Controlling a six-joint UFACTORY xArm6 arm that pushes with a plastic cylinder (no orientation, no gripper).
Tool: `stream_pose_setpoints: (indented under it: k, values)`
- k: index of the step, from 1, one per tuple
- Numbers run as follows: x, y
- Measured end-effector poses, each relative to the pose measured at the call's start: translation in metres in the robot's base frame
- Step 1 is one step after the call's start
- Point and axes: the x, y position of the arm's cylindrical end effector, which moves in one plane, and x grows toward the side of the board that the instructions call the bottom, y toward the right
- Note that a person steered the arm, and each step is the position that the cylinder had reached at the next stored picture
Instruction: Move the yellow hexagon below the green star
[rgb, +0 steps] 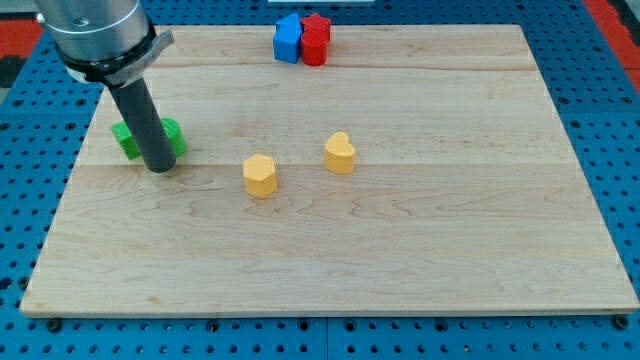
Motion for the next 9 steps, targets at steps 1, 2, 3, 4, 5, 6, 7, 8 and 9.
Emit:
stream_pose_setpoints:
  k: [1, 2, 3, 4, 5, 6, 7, 8, 9]
  values:
    - [-0.002, 0.037]
    - [-0.027, 0.083]
    - [-0.032, 0.127]
    - [-0.008, 0.149]
    - [0.017, 0.142]
    - [0.018, 0.089]
    - [0.018, 0.041]
    - [0.026, 0.038]
    - [0.026, 0.018]
